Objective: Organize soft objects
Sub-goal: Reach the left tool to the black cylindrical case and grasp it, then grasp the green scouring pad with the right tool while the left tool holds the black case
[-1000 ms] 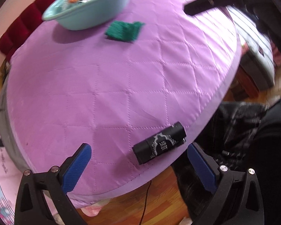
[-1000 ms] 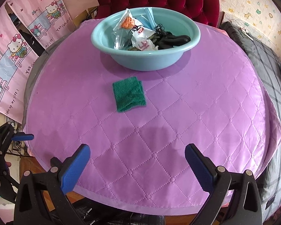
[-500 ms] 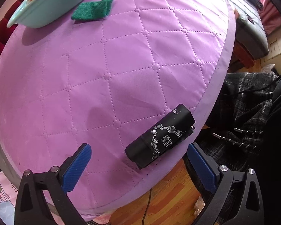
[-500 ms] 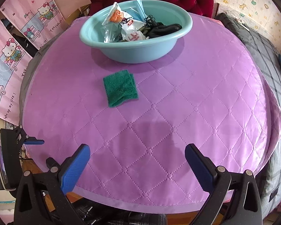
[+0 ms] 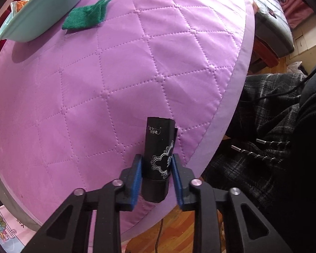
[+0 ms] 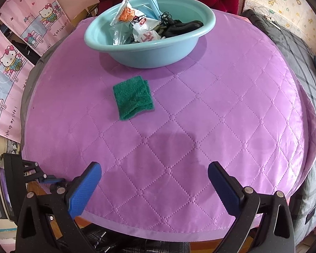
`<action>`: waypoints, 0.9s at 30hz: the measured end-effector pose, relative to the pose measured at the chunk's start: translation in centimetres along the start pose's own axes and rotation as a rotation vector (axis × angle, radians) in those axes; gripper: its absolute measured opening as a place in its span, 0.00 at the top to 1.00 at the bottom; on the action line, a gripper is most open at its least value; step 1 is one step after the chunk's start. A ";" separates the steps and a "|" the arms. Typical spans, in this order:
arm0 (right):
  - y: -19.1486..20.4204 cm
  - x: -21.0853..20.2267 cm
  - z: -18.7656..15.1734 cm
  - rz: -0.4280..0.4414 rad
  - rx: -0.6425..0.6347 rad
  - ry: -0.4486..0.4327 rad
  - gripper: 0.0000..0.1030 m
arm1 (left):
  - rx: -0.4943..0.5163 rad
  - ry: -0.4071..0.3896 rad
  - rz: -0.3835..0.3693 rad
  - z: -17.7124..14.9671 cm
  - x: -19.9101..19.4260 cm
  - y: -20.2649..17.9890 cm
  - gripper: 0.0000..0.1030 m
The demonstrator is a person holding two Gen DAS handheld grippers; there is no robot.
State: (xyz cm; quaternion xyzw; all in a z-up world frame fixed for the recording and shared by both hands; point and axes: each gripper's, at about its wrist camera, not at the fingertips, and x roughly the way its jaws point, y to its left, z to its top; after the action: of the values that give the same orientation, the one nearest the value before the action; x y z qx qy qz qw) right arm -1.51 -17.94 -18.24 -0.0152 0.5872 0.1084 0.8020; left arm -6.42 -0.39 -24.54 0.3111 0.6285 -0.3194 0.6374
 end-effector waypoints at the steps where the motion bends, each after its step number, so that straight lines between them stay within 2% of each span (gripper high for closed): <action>1: 0.0 0.0 0.1 0.000 -0.001 0.000 0.00 | -0.017 -0.011 -0.007 0.2 -0.2 0.2 0.78; 10: 0.0 0.2 0.6 -0.001 -0.013 -0.002 0.00 | -0.126 -0.059 -0.013 1.2 -1.9 1.2 0.79; 17: 0.2 0.5 1.4 0.000 -0.033 0.004 0.00 | -0.267 -0.118 -0.032 0.4 -3.8 3.3 0.79; 27: 1.3 2.3 3.3 0.007 -0.097 0.013 0.00 | -0.494 -0.210 -0.018 0.0 -5.4 6.8 0.79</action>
State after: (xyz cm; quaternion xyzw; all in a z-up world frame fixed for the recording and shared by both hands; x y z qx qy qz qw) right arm 1.96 -15.82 -19.24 -0.0524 0.5865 0.1395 0.7961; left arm -1.01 3.82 -19.13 0.1055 0.6206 -0.1926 0.7527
